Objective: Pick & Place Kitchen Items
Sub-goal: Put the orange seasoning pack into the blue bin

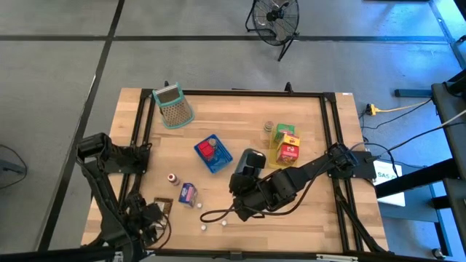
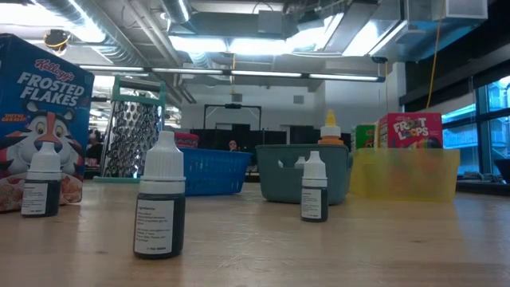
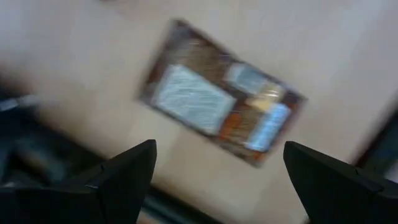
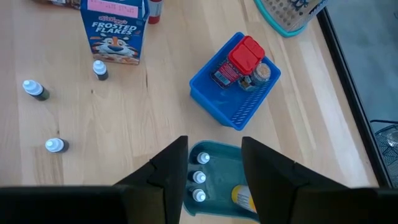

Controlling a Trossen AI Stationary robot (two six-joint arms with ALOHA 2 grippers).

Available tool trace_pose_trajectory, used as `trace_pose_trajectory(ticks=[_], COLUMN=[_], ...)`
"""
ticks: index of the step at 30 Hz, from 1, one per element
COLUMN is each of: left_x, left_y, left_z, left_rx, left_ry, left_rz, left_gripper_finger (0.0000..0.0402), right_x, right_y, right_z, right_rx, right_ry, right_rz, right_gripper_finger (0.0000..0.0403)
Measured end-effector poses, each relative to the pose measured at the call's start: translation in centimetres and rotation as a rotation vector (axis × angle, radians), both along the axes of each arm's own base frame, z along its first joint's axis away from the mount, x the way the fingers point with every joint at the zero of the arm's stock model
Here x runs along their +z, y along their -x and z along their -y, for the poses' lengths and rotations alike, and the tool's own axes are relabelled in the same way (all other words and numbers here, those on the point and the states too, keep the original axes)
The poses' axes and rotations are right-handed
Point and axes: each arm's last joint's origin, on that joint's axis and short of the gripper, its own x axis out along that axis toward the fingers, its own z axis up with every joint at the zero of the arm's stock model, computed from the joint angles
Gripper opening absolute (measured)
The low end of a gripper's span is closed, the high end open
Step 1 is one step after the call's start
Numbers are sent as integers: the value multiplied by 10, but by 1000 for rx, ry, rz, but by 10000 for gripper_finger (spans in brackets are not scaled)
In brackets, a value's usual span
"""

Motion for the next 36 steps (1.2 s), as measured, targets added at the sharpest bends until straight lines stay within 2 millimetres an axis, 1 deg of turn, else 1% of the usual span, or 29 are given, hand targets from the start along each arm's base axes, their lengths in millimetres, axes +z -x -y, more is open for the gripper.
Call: trace_pose_trajectory(ticks=[3,5,8,15,22,26,36], left_x=[-1,-1,-6,-31,-35,-35,-49], left_y=[-4,-6,-6,-7,-10,-10,-8], left_z=[10,13,13,18,22,23,25], left_rx=[-77,-136,-197,-316,-307,-257,-301], left_ry=[90,114,66,-44,-41,-25,-114], left_rz=[34,45,32,-49,6,16,23], left_gripper_finger=[347,347,347,347,347,347,347], right_x=[0,0,0,0,0,0,0], right_y=[0,0,0,0,0,0,-1], right_z=[0,0,-1,-1,-1,-1,-2], right_rx=[1,0,0,0,-1,-6,1], right_ry=[0,-1,-4,-4,-7,-12,-32], right_rz=[-1,-1,0,-1,3,8,11], right_gripper_finger=[153,153,153,153,154,154,154])
